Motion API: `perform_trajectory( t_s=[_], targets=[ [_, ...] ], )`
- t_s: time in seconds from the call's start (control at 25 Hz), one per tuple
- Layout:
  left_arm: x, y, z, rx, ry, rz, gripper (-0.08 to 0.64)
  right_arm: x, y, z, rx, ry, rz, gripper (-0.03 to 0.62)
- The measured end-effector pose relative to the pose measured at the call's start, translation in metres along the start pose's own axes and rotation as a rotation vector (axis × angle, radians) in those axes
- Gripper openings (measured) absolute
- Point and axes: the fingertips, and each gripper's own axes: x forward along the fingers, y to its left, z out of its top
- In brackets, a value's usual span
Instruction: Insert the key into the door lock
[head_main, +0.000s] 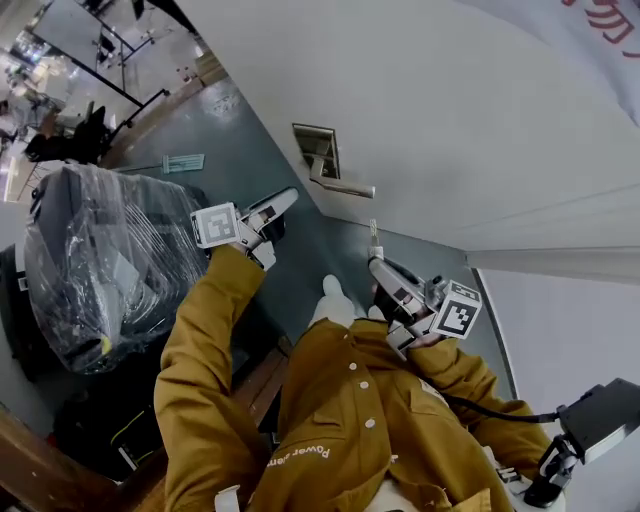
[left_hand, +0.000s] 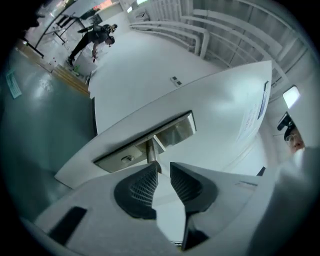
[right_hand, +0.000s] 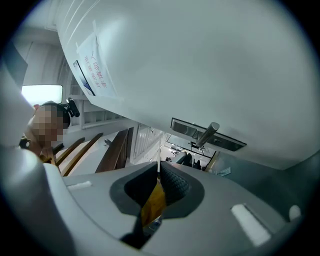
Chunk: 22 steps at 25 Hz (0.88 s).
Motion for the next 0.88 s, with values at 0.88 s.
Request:
perform_trajectory(
  t_s=[0.88],
  targets=[
    [0.075, -0.04, 0.005, -0.187, 0.18, -0.399, 0.125, 0.023, -0.008, -0.014, 0.024, 0.082, 0.025, 0.028]
  ],
)
